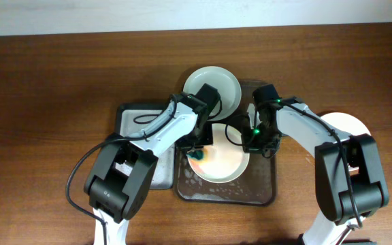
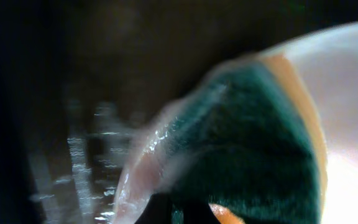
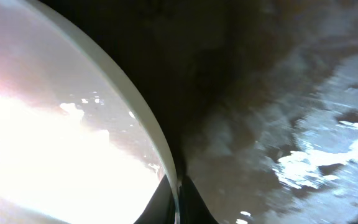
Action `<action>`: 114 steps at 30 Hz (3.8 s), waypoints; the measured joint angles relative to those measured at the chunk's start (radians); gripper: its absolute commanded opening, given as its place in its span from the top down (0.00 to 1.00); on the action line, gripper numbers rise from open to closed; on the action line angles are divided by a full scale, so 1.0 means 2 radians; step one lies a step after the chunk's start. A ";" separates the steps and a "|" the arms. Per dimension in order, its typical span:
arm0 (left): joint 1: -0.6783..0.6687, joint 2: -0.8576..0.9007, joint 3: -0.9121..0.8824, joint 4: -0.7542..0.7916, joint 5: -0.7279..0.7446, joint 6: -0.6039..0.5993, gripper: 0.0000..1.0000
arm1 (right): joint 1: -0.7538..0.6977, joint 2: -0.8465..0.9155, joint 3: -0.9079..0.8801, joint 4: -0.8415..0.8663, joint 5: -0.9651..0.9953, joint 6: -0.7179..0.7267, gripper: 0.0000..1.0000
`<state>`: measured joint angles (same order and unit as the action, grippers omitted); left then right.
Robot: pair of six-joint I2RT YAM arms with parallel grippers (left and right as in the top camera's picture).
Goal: Clean dirty plates on tray and stack at the side
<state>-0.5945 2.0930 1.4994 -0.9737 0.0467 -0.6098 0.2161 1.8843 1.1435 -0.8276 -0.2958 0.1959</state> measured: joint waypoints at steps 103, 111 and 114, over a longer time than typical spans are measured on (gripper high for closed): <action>0.213 -0.435 -0.208 0.033 0.041 0.149 0.01 | 0.459 -0.271 -0.003 -0.211 0.765 0.215 0.96; 0.213 -0.435 -0.208 0.033 0.041 0.149 0.00 | 0.438 -0.271 -0.003 -0.189 0.768 0.192 0.96; 0.213 -0.435 -0.208 0.033 0.041 0.149 0.00 | 0.414 -0.272 -0.003 -0.194 0.757 0.207 0.96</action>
<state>-0.1688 1.2221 1.0836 -0.9073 0.1287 -0.3122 1.0443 1.3403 1.1370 -1.2152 1.2179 0.6102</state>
